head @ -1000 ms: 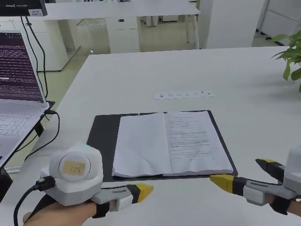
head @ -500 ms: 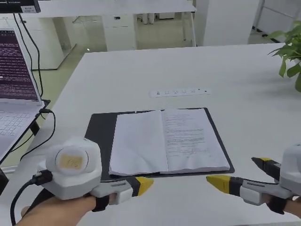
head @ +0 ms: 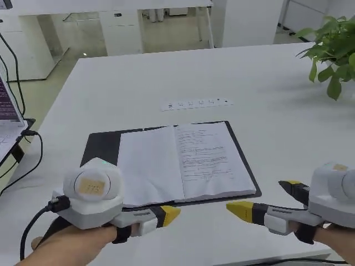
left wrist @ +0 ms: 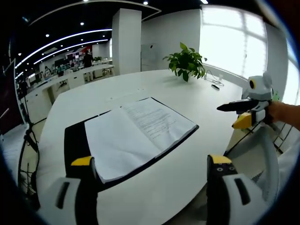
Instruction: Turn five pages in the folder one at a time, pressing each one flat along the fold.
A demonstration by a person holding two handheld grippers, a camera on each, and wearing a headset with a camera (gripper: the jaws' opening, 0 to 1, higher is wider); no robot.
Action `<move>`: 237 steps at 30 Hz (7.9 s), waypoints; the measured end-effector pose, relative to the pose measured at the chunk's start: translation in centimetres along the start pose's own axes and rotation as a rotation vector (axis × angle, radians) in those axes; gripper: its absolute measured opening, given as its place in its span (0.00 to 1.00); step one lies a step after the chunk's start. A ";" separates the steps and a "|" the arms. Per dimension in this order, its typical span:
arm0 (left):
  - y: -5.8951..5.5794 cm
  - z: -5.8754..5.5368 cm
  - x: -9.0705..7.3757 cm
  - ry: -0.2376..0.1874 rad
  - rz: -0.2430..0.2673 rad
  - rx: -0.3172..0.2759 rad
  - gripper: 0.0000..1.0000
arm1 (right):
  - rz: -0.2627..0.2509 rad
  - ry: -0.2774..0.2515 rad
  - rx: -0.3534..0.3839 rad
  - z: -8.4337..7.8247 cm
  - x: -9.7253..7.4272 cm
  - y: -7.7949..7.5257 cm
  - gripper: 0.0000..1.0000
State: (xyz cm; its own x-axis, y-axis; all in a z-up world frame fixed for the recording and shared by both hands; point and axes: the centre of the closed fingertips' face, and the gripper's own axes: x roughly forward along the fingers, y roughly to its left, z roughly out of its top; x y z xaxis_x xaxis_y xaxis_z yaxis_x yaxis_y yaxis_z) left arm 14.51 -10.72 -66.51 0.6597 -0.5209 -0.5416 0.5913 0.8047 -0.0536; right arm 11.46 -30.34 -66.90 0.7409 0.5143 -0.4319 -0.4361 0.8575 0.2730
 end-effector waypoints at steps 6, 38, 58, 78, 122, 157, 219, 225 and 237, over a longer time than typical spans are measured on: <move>-0.4 0.3 1.5 0.008 -0.023 0.014 0.99 | -0.007 0.001 0.014 -0.2 0.1 -0.1 1.00; -2.9 1.0 9.0 0.038 -0.142 0.104 0.89 | -0.041 -0.035 0.048 0.7 0.3 0.7 0.98; -5.3 2.2 15.4 0.005 -0.212 0.173 0.69 | -0.082 -0.048 0.066 1.0 0.3 1.1 0.98; -7.6 1.6 20.4 0.017 -0.216 0.151 0.64 | -0.122 -0.049 0.095 0.9 0.5 0.6 0.97; -7.6 0.0 22.1 -0.125 -0.117 0.074 0.45 | -0.139 -0.014 0.135 0.0 1.0 -0.4 0.96; -5.3 0.1 22.3 -0.135 -0.043 -0.074 0.07 | -0.082 0.077 0.098 0.0 8.2 -4.8 0.77; -6.0 0.3 21.6 -0.127 -0.093 -0.099 0.15 | -0.170 0.048 0.437 -0.4 11.3 -12.2 0.00; -6.0 -0.3 20.3 -0.093 -0.087 -0.059 0.20 | -0.149 0.019 0.449 0.6 11.0 -11.3 0.00; -3.7 0.5 15.5 -0.122 -0.052 -0.045 0.25 | -0.058 -0.047 0.502 3.8 10.7 -7.9 0.00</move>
State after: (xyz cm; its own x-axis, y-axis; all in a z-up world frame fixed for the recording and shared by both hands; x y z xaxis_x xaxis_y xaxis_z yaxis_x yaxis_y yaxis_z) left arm 22.77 -21.88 -74.26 0.6822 -0.5906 -0.4309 0.6062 0.7865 -0.1183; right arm 24.78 -31.68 -70.46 0.7841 0.4546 -0.4224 -0.1028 0.7665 0.6340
